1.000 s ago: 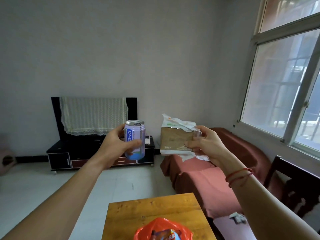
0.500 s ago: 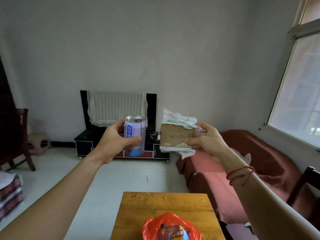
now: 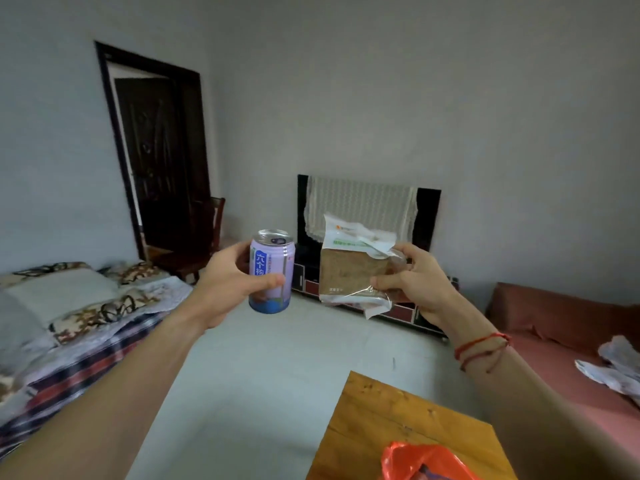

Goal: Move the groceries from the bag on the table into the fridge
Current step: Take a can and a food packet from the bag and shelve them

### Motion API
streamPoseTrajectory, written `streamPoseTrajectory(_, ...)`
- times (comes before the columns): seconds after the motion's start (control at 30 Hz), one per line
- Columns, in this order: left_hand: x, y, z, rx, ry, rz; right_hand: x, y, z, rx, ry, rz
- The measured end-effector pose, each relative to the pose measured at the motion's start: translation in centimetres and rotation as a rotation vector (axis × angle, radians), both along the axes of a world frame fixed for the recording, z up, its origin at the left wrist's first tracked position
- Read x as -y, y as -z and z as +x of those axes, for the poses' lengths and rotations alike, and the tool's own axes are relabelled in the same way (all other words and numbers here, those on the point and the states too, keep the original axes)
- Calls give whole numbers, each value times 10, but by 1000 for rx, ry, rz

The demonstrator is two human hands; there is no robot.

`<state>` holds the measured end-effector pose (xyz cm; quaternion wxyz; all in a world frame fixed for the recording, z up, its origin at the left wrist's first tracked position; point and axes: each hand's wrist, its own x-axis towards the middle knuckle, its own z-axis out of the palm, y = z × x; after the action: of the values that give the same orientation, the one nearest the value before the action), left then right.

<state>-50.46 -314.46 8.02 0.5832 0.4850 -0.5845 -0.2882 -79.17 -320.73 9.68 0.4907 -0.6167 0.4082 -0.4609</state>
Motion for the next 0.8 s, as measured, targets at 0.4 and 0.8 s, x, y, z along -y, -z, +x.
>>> streamPoseTrajectory(0.4,-144,-3,156,14,-426,72,-28,10,207,-58,-415,-12)
streamPoseTrajectory(0.8,-287,2,175,-7,-967,61,-75,-1,357,-74,-978,-32)
